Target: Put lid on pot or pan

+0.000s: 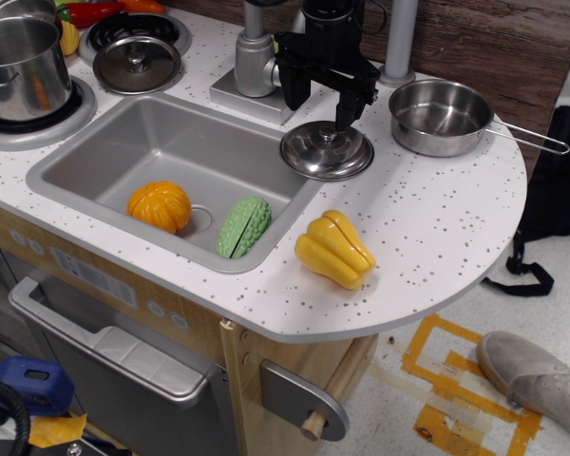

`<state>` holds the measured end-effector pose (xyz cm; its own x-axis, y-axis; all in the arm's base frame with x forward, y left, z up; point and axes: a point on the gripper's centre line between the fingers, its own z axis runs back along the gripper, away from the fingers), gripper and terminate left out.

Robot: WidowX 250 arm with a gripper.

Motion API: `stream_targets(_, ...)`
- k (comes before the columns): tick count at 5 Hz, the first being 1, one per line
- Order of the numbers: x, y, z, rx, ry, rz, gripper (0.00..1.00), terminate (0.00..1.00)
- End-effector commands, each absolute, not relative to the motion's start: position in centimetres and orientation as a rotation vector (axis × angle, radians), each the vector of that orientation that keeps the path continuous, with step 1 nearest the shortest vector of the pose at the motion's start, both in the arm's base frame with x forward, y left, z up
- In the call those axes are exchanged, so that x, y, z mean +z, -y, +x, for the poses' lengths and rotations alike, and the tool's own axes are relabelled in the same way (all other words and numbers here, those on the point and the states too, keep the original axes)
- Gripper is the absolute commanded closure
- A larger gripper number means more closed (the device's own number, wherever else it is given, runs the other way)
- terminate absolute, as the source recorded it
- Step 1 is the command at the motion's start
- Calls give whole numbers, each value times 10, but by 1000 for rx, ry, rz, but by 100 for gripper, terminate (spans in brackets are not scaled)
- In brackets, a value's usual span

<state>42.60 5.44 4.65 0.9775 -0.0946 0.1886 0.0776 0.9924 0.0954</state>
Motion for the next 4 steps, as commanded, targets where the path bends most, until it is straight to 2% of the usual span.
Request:
stream_targets(1, 47, -54, 426, -87, 194, 88, 0, 0)
stream_targets(4, 48, -51, 440, -130, 222, 79, 0, 0)
